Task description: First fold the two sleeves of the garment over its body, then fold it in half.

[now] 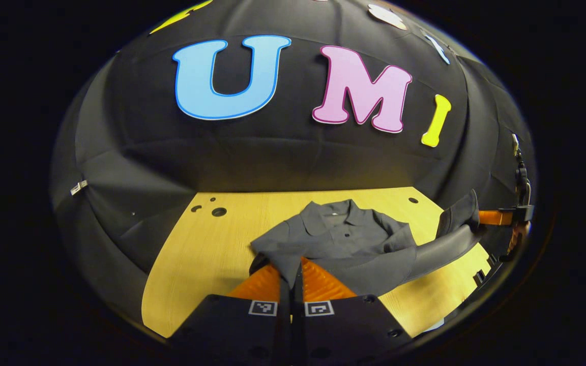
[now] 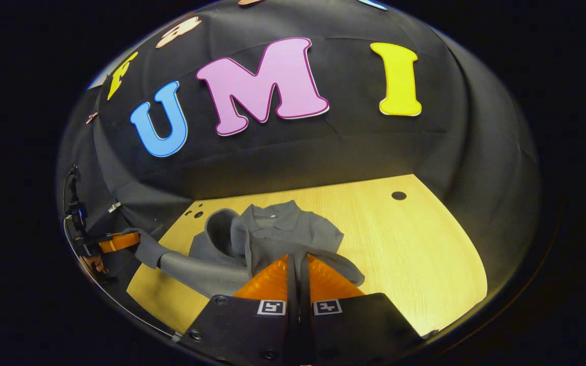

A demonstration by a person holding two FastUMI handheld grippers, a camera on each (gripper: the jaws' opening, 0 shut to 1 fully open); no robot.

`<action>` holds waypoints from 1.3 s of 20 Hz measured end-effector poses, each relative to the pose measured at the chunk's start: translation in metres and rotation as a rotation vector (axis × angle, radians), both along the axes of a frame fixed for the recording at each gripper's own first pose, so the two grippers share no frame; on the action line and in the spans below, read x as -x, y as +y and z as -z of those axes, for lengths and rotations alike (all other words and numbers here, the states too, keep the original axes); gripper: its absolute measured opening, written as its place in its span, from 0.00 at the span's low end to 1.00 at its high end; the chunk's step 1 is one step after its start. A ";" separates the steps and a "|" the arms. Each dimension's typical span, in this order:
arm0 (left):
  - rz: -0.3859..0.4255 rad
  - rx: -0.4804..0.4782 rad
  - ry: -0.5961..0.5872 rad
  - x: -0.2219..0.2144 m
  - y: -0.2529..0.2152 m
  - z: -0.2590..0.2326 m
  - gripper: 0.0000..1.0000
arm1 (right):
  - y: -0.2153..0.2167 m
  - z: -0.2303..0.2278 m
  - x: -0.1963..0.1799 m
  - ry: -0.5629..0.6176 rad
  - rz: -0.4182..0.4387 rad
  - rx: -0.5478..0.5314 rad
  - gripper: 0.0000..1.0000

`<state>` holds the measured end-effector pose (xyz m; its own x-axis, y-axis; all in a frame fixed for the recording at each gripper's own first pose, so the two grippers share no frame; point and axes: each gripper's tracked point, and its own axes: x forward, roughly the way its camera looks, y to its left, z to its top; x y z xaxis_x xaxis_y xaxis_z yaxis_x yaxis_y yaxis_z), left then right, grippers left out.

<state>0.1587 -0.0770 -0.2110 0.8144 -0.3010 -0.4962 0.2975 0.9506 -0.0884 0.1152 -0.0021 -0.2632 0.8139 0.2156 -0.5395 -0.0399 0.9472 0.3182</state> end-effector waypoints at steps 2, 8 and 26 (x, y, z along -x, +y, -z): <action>-0.009 0.003 -0.016 -0.016 -0.002 -0.004 0.05 | -0.002 -0.002 -0.017 -0.015 0.005 0.003 0.05; -0.021 -0.021 -0.050 -0.066 -0.010 0.005 0.05 | -0.002 0.007 -0.068 -0.035 0.003 0.024 0.05; -0.077 -0.127 0.028 -0.192 -0.034 0.130 0.05 | 0.002 0.141 -0.196 0.035 -0.036 0.084 0.05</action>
<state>0.3510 -0.1107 -0.3412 0.8180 -0.1719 -0.5490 0.2226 0.9746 0.0264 0.3114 0.0002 -0.4047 0.7869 0.1974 -0.5847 -0.0651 0.9687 0.2394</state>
